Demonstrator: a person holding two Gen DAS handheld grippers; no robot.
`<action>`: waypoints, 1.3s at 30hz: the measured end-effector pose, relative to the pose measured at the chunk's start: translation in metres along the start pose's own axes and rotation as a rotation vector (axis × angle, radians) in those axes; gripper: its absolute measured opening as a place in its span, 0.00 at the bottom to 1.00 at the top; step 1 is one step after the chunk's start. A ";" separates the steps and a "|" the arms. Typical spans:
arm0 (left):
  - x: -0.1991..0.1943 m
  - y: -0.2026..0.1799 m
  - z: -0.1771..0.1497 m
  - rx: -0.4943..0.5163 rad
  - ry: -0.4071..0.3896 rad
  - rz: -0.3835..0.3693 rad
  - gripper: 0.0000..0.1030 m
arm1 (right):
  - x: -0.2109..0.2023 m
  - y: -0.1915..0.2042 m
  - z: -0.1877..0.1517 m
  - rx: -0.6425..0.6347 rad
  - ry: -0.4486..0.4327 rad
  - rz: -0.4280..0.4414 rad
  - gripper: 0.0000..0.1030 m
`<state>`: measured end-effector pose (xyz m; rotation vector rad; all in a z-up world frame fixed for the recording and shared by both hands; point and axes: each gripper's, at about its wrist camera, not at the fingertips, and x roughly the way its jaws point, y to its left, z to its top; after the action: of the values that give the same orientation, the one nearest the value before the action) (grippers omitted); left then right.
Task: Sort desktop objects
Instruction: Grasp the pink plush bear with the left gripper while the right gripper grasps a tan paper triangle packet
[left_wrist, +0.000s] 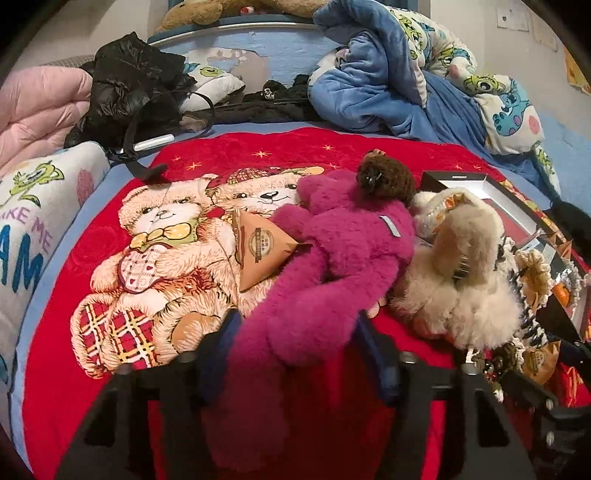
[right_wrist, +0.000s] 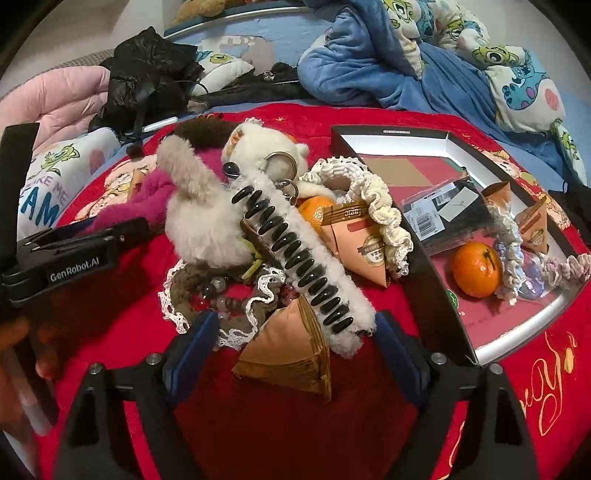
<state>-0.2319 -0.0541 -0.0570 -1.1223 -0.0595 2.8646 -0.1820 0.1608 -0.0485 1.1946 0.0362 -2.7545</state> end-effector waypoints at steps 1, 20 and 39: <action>-0.002 0.000 -0.001 0.001 -0.006 -0.012 0.39 | -0.001 -0.002 0.000 0.009 -0.002 -0.006 0.73; -0.043 -0.015 -0.006 0.030 -0.100 0.018 0.25 | -0.009 -0.007 0.002 0.052 -0.032 -0.064 0.30; -0.137 -0.022 0.000 -0.001 -0.225 0.047 0.24 | -0.063 0.020 0.001 0.007 -0.153 0.019 0.26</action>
<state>-0.1307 -0.0423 0.0372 -0.8073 -0.0459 3.0193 -0.1371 0.1481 -0.0016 0.9770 -0.0012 -2.8228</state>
